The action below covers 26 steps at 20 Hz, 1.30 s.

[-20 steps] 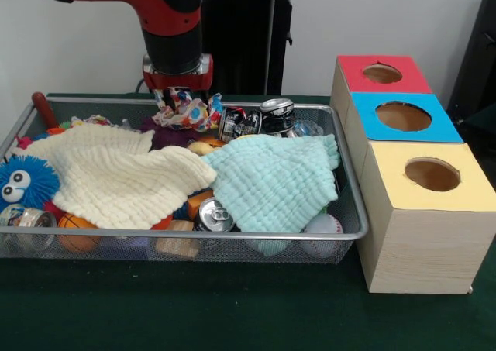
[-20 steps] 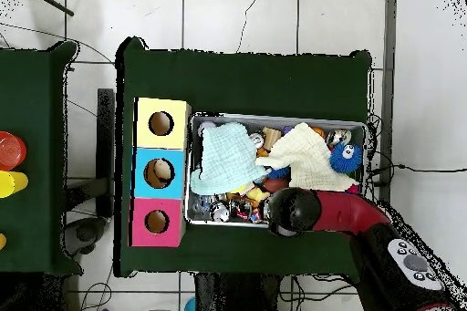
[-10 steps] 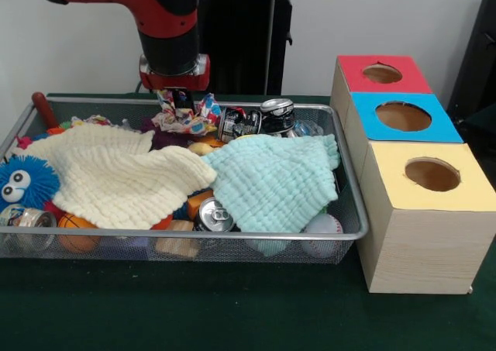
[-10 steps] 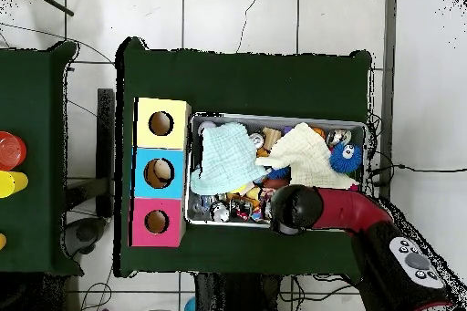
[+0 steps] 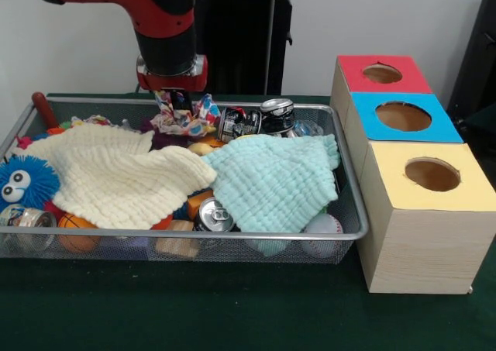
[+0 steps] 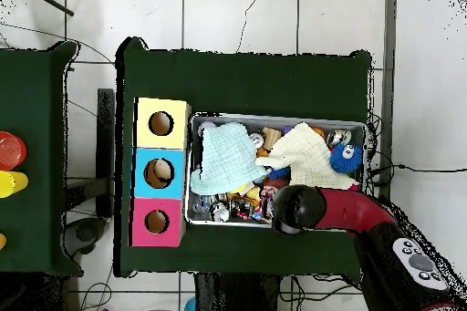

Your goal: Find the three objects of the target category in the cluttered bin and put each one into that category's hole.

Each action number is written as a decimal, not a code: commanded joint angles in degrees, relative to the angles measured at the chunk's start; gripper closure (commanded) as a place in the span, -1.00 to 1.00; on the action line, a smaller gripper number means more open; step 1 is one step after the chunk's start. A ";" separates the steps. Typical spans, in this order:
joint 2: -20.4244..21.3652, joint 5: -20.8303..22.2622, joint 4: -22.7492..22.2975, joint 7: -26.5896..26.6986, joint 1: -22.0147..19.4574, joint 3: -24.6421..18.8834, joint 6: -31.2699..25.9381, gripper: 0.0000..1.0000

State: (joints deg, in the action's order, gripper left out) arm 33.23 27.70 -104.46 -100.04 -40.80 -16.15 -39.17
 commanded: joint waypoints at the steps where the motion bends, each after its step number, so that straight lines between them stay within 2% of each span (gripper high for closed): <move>1: 2.07 -0.13 -2.50 1.79 -3.07 -6.99 9.09 1.00; 3: 6.07 -1.86 -6.04 1.76 -5.13 -10.29 11.27 1.00; 8: 17.66 -7.55 -15.37 2.92 -12.20 -20.83 12.61 1.00; 11: 22.29 -10.21 -18.78 3.23 -15.02 -25.17 12.26 1.00; 18: 28.44 -14.94 -21.73 3.75 -17.46 -29.45 8.30 1.00; 26: 32.26 -19.69 -22.64 1.18 -17.72 -32.74 9.30 1.00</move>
State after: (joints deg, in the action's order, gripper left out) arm 61.31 12.01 -123.27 -100.04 -58.25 -41.79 -29.46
